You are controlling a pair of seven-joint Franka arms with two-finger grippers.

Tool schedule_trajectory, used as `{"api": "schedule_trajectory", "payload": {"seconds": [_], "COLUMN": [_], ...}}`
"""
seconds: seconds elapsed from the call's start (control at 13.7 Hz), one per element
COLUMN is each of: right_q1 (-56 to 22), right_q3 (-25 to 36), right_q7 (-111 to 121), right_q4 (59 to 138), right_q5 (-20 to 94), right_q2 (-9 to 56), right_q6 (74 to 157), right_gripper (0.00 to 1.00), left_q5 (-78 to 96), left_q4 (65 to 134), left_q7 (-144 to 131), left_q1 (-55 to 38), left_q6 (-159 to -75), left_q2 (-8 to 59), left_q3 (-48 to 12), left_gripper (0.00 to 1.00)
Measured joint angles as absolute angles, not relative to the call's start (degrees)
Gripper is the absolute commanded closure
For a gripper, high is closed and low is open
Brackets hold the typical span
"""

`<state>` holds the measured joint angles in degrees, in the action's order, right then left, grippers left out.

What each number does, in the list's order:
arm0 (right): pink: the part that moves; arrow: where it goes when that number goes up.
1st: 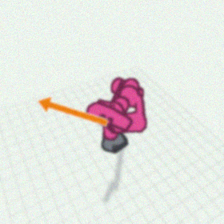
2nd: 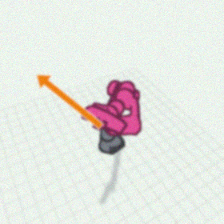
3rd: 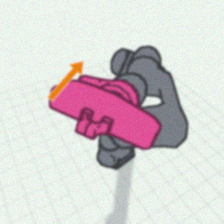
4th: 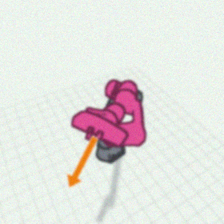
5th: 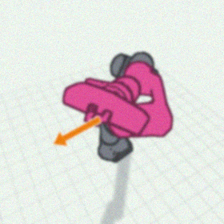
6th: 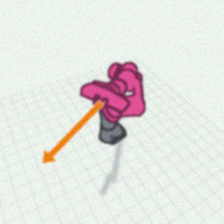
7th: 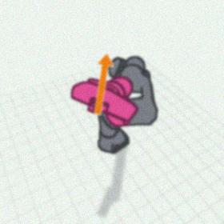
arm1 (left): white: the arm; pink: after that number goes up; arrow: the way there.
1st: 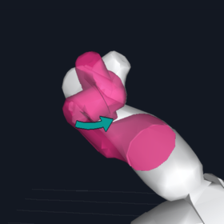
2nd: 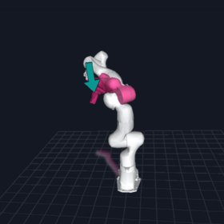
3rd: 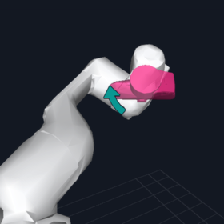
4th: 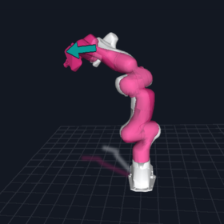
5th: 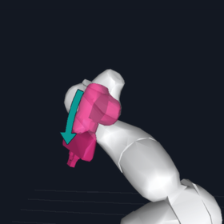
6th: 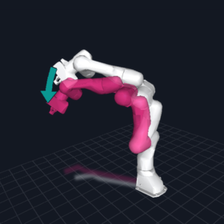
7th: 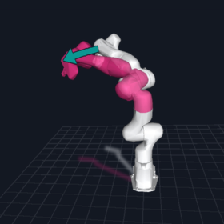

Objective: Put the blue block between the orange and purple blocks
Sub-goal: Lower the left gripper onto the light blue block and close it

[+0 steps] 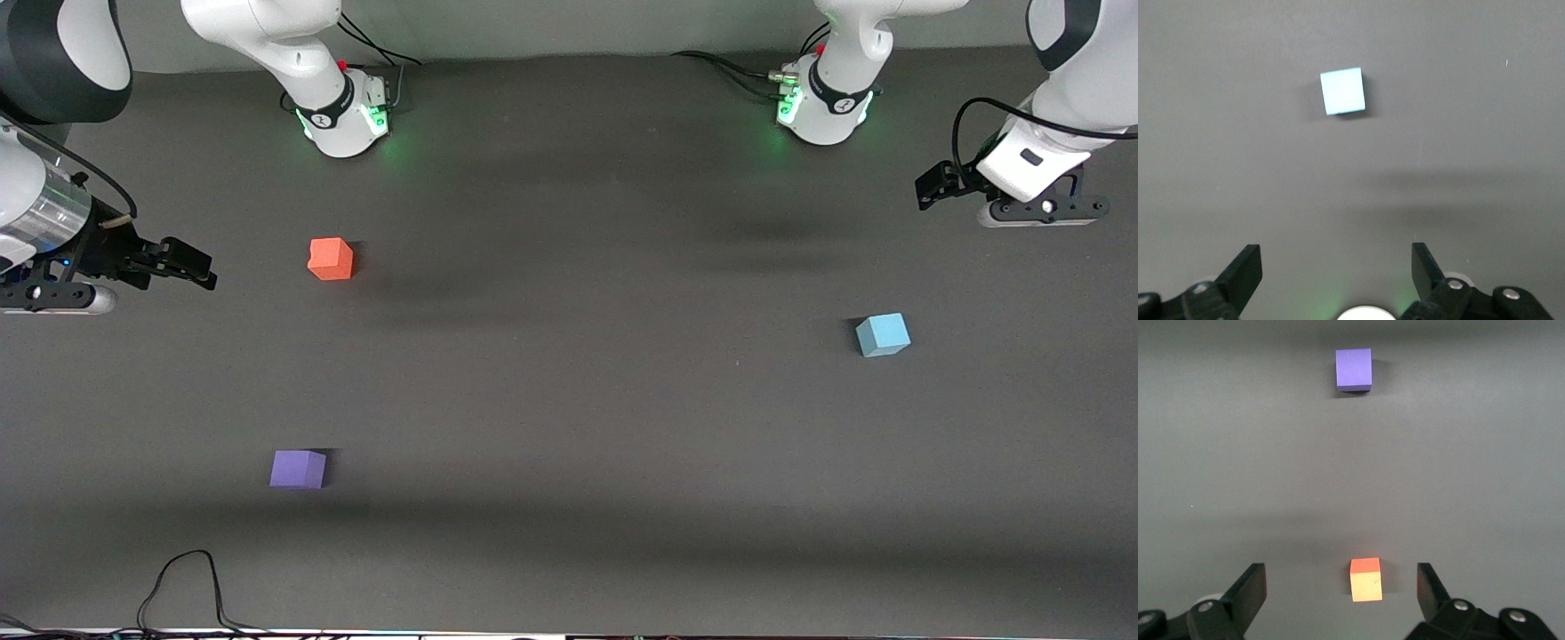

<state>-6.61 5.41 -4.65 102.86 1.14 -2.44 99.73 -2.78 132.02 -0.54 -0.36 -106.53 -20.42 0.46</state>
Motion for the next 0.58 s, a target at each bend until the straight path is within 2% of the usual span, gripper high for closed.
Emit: {"api": "schedule_trajectory", "payload": {"seconds": [0.29, 0.58], "right_q1": [-6.61, -6.62], "right_q3": [5.41, 5.41], "right_q7": [-4.64, -4.63], "right_q4": [103.16, 103.3], "right_q5": [1.14, 1.14], "right_q2": [-2.31, -2.28], "right_q6": [100.13, 100.21], "right_gripper": [0.0, 0.0], "left_q5": [-2.8, -2.81], "left_q4": [139.24, 139.69], "left_q7": [-0.53, -0.46], "left_q1": [0.4, 1.42], "left_q6": [-121.76, -136.08], "left_q2": [-14.25, -2.01], "left_q3": [0.67, 0.9], "left_gripper": [0.0, 0.0]}}
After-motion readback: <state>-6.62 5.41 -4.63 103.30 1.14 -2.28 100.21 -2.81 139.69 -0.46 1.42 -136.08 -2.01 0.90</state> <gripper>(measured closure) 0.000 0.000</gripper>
